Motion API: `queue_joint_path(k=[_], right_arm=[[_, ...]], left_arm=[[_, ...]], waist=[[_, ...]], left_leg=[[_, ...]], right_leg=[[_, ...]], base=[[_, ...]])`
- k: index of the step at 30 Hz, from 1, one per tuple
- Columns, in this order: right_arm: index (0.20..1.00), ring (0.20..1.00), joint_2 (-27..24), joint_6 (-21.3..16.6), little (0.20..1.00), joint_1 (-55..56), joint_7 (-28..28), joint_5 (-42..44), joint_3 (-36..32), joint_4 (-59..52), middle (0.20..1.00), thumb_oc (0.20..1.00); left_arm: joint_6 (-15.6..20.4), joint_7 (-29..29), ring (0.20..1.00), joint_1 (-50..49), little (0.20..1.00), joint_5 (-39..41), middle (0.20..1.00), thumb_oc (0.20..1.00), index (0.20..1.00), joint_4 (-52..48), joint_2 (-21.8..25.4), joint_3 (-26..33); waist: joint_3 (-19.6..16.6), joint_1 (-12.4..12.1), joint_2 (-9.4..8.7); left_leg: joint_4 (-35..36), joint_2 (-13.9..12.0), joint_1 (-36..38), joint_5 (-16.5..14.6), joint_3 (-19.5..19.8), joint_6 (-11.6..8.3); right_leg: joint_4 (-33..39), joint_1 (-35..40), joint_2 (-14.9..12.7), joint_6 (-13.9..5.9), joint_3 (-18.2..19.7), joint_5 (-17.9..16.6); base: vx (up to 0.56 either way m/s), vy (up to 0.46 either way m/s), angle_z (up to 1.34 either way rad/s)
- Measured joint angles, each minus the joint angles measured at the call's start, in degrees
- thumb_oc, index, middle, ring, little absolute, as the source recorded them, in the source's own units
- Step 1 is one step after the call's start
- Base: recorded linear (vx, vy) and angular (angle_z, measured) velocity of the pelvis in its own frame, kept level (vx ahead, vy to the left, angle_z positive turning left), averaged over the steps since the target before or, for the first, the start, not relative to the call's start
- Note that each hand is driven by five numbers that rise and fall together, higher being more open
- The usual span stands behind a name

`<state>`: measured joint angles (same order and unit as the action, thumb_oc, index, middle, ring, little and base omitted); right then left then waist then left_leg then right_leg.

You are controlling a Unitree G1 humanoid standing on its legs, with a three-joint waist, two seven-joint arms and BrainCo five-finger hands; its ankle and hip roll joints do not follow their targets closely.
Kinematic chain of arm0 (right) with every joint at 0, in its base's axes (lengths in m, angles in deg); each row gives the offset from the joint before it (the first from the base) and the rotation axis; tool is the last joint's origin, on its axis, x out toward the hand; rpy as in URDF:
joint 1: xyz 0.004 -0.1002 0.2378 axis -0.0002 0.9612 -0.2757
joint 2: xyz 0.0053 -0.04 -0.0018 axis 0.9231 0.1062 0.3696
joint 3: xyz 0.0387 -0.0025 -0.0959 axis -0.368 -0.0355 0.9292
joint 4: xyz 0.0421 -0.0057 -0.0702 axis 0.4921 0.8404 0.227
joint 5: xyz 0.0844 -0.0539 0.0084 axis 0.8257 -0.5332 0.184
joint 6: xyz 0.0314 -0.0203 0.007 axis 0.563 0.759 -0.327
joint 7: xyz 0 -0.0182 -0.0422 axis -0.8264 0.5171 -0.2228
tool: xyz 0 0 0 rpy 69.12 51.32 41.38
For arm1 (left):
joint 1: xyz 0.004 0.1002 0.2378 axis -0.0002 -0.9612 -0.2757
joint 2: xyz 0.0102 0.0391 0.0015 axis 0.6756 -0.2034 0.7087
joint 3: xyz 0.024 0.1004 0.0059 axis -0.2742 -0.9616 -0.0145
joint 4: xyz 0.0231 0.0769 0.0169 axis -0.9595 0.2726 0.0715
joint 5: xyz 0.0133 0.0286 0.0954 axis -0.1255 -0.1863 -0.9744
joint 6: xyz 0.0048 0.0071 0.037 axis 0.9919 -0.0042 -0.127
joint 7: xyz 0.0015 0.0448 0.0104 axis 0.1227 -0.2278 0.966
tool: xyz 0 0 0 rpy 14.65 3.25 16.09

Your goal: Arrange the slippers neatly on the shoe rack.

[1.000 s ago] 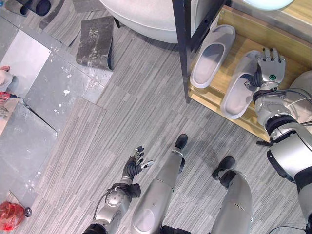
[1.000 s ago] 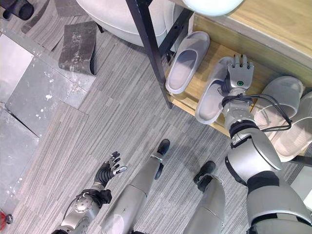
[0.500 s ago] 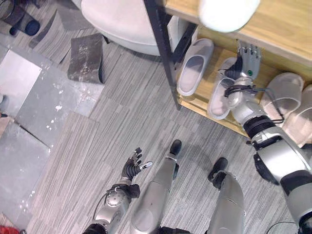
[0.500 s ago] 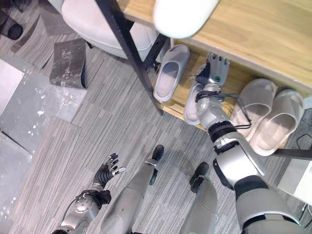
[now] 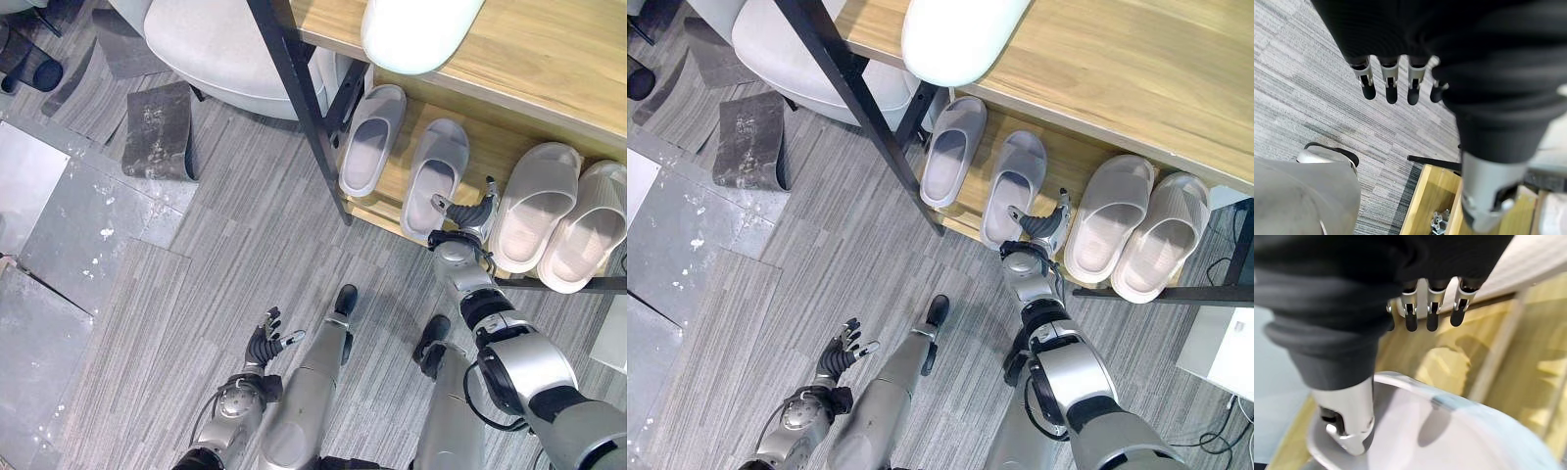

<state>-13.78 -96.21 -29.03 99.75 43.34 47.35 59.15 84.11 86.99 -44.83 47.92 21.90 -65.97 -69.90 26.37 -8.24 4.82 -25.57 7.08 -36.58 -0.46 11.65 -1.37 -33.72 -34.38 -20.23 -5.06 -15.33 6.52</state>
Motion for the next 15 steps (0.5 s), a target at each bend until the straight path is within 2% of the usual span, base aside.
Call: queue_joint_path(k=[9,13,15], right_arm=[[1.000,1.000,2.4,-6.0,1.000,-5.0,-3.1,16.2,-0.7,3.7,1.000,1.000],[1.000,1.000,3.2,-7.8,1.000,-7.9,-6.8,25.9,-1.3,4.1,1.000,1.000],[1.000,1.000,3.4,-7.9,1.000,-9.2,-7.6,28.1,-1.6,4.9,1.000,1.000]], left_arm=[[-0.8,1.2,1.000,2.5,1.000,-1.8,1.000,1.000,1.000,4.9,-3.0,-0.2],[-0.9,1.6,1.000,4.0,1.000,-1.8,1.000,1.000,1.000,5.7,-3.1,-1.0],[-1.0,1.6,1.000,4.4,1.000,-1.8,1.000,1.000,1.000,6.1,-3.2,-1.2]], waist=[[0.0,-0.2,0.01],[0.0,-0.6,0.02],[0.0,-0.8,0.02]], left_leg=[[0.0,-0.1,-0.1,0.0,0.2,-0.03],[0.1,-0.1,-0.1,0.0,0.2,-0.08],[0.2,-0.1,-0.3,0.0,0.3,-0.10]], right_leg=[[-0.1,-0.1,0.1,0.01,0.0,0.0],[-0.1,-0.2,0.1,0.03,-0.1,0.0],[-0.2,-0.3,0.1,0.02,-0.1,0.0]], base=[[0.00,0.000,0.00],[0.00,0.000,0.00],[0.00,0.000,0.00]])
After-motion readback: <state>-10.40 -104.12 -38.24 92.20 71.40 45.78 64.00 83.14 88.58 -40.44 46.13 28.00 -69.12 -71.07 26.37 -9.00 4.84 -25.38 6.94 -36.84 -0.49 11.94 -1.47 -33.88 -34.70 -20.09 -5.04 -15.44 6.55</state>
